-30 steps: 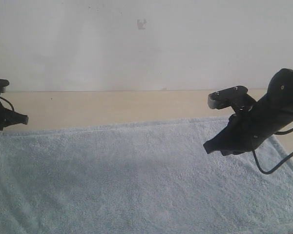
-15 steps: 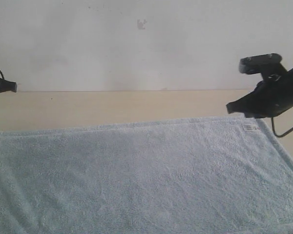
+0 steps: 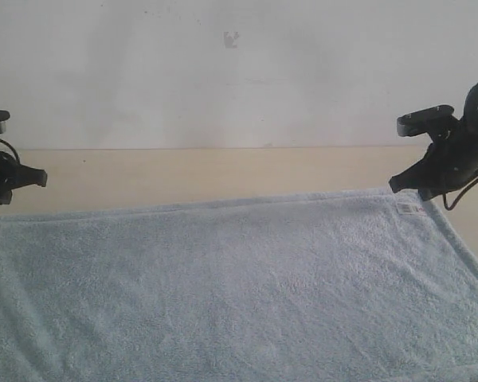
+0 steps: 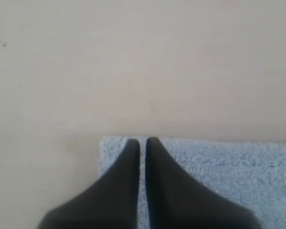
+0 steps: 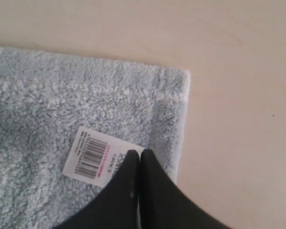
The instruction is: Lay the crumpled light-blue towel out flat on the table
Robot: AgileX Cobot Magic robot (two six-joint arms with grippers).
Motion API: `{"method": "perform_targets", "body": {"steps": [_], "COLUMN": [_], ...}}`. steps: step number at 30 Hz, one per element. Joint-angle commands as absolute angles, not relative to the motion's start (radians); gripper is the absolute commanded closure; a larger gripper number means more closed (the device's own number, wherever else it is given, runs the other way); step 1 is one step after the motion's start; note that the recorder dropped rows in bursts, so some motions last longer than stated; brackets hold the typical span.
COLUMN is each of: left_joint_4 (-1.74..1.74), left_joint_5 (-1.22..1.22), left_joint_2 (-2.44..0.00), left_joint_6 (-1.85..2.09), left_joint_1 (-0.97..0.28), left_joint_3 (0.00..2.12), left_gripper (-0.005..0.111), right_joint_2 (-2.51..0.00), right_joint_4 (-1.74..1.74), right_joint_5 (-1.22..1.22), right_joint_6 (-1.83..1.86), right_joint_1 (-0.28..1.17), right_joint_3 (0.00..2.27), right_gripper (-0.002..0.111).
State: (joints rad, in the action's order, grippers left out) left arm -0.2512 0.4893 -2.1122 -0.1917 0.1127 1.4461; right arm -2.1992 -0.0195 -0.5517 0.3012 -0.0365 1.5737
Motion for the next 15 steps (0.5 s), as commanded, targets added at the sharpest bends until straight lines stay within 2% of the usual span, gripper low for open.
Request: {"method": "perform_targets", "body": {"steps": [1, 6, 15], "left_joint_4": [-0.243, -0.213, -0.119], "left_joint_5": [0.521, 0.613, 0.587], "left_joint_2": [-2.124, -2.135, -2.174], "left_joint_6": [-0.189, -0.156, -0.077], "left_joint_1": [0.107, 0.107, 0.107], "left_joint_3": [1.438, 1.438, 1.438], "left_gripper": [0.103, 0.103, 0.103], "right_joint_2": [-2.205, -2.209, -2.275], "right_joint_4": [-0.012, -0.012, -0.012], "right_joint_5": [-0.562, -0.575, -0.579], "right_joint_6": [0.297, 0.312, 0.346], "right_joint_1": [-0.039, -0.039, -0.039], "right_joint_3": [1.612, 1.617, 1.655], "right_gripper": [0.108, 0.108, 0.108]}}
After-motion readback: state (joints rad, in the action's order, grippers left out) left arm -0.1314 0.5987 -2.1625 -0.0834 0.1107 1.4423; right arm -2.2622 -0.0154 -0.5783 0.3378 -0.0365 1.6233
